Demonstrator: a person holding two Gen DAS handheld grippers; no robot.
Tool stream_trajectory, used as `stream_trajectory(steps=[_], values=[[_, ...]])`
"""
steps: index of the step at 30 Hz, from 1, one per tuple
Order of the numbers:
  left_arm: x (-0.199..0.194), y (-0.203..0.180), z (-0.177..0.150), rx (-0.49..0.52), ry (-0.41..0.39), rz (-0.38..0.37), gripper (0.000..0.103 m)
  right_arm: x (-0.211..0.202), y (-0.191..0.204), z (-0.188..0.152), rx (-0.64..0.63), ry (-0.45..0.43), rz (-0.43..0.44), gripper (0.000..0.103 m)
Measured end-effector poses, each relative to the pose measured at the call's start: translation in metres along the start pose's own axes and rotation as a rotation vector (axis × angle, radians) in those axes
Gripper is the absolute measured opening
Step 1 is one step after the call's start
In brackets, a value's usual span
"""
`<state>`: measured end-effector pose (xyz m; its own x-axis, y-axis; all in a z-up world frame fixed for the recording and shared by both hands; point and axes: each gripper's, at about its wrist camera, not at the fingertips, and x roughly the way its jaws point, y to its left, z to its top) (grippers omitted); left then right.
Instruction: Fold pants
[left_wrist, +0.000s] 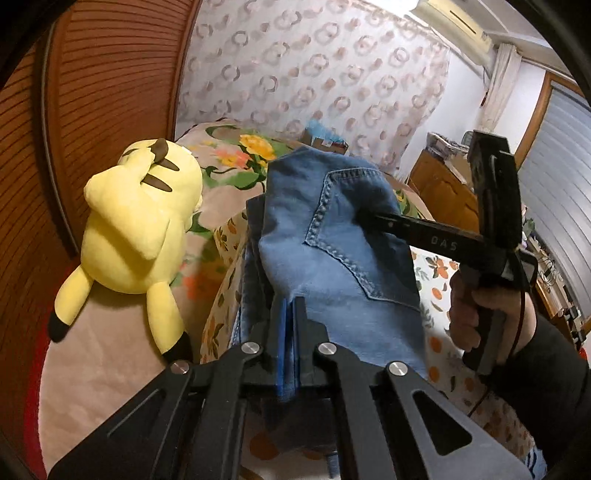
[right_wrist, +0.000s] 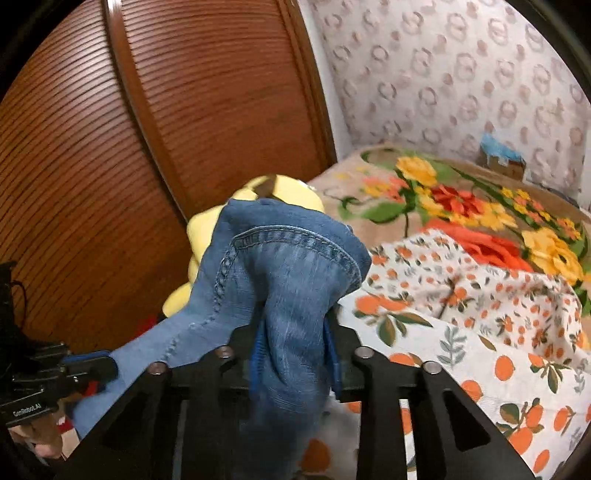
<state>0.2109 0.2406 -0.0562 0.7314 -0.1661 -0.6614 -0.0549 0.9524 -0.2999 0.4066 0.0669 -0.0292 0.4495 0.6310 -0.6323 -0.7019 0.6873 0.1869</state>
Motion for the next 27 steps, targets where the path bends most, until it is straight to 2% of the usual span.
stream_trajectory(steps=[2, 5, 7, 10, 12, 15, 22, 27], values=[[0.001, -0.003, -0.001, 0.011, 0.009, 0.009, 0.004, 0.005, -0.005, 0.002, -0.013, 0.029, -0.014, 0.048], [0.006, -0.007, -0.003, 0.035, 0.029, 0.037, 0.004, -0.001, -0.010, 0.010, -0.061, 0.019, -0.040, 0.054], [0.008, -0.009, -0.006, 0.046, 0.044, 0.059, 0.004, -0.013, -0.012, 0.017, -0.085, -0.015, -0.058, 0.055], [0.013, -0.007, -0.007, 0.041, 0.055, 0.066, 0.004, -0.026, -0.006, 0.023, -0.121, -0.059, -0.032, 0.054], [0.013, -0.007, -0.007, 0.039, 0.058, 0.070, 0.004, -0.026, -0.001, 0.019, -0.155, -0.054, 0.011, 0.028], [0.014, -0.009, -0.007, 0.047, 0.064, 0.085, 0.004, -0.010, -0.001, 0.022, -0.178, -0.022, 0.046, 0.015], [0.019, -0.005, -0.010, 0.041, 0.075, 0.096, 0.004, 0.032, -0.030, 0.035, -0.147, 0.049, 0.027, 0.015], [0.020, -0.006, -0.010, 0.041, 0.074, 0.101, 0.004, 0.051, -0.030, 0.041, -0.144, 0.058, 0.021, 0.015]])
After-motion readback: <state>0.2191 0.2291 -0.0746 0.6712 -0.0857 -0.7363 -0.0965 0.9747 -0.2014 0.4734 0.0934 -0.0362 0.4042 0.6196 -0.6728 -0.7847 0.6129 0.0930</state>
